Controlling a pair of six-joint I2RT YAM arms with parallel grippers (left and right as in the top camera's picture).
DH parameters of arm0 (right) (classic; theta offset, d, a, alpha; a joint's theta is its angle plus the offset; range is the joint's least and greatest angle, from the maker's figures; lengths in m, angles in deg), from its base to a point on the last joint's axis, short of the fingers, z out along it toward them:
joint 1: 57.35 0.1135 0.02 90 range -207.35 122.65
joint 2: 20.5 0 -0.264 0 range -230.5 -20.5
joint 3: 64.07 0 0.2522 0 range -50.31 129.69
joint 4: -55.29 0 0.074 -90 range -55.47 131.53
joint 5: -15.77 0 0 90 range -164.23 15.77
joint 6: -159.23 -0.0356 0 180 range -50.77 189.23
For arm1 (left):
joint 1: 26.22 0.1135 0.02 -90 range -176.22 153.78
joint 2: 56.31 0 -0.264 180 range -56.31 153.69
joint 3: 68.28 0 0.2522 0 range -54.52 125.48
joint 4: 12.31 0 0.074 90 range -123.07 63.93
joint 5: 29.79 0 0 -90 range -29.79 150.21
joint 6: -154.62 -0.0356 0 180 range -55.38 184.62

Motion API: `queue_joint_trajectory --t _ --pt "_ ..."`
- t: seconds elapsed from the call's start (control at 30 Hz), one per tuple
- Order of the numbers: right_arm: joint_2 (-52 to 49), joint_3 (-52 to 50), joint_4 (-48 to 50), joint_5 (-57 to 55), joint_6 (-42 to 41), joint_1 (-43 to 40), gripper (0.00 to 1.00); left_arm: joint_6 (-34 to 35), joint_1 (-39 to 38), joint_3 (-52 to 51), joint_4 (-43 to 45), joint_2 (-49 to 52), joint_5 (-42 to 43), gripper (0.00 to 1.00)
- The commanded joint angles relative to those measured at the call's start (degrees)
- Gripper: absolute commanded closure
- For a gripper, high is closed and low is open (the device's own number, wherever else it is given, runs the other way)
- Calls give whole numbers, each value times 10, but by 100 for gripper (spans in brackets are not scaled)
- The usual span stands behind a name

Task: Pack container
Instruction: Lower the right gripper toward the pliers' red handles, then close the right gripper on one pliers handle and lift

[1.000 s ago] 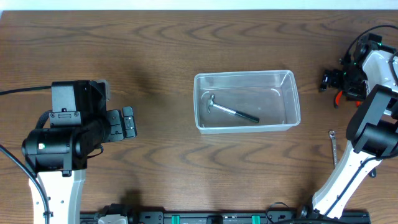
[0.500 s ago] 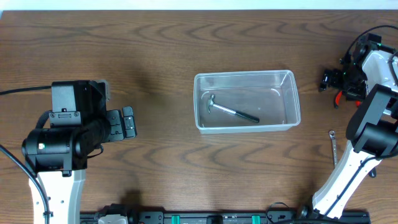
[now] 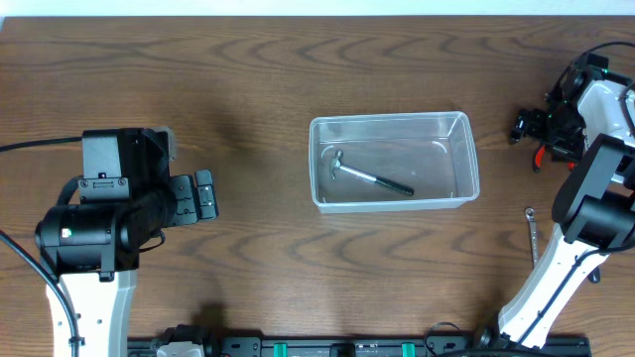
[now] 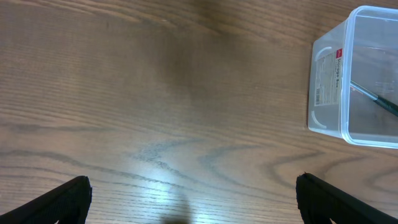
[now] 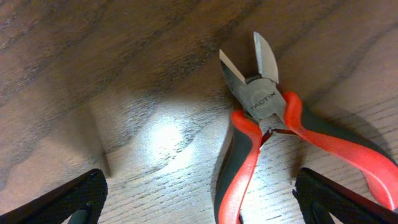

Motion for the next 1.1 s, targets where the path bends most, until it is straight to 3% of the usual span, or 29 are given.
queue_joint_trajectory --t 0.0,1.07 --pt "-11 1 1 -14 -18 -3 1 5 3 8 0 -1 -9 2" --pt "-12 1 -2 -14 -27 -2 2 5 3 8 0 -1 -9 2"
